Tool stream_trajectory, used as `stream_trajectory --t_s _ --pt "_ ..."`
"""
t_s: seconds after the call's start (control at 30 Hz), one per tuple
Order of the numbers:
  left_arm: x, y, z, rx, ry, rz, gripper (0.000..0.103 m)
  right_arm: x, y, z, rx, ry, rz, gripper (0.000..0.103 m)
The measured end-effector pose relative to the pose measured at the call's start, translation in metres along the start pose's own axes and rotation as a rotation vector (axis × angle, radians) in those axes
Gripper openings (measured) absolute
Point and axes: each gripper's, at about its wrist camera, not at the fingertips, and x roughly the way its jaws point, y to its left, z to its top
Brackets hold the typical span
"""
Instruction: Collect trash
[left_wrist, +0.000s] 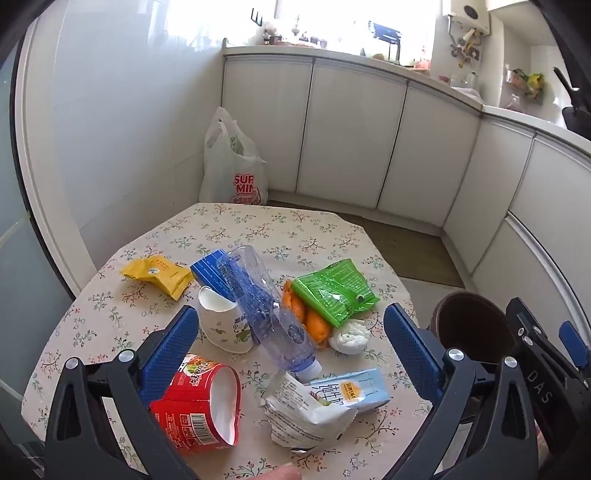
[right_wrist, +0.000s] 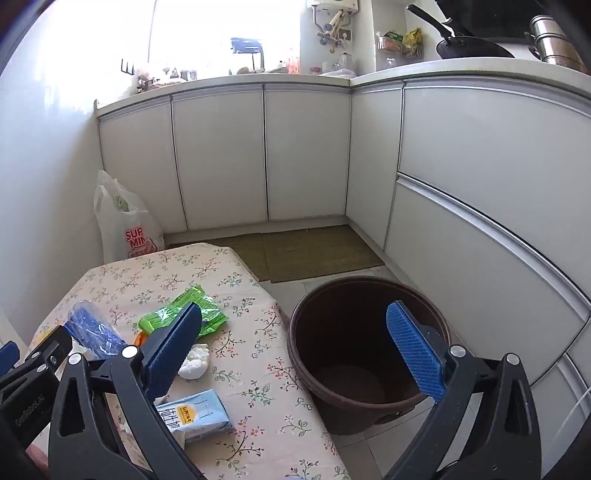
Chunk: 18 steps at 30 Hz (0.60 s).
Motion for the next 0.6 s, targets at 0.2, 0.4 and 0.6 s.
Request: stream_trajectory --t_s 0.2,0.4,0.6 --pt "-0.004 0.0047 -0.0007 -0.013 0.0 -0.002 0.097 -0.0059 0.0035 -0.0018 -0.007 -0.004 0.01 0.096" --pt "-0.0026 0.004 -0.0014 -0.016 -0.002 -0.002 0.097 -0.0069 0.0046 0.0014 -0.019 -0.002 0.02 0.096" --pt "0.0013 0.0013 -0.0034 0.004 0.009 0.007 0.097 -0.0064 0.002 0.0004 -0.018 0.027 0.033 0.096"
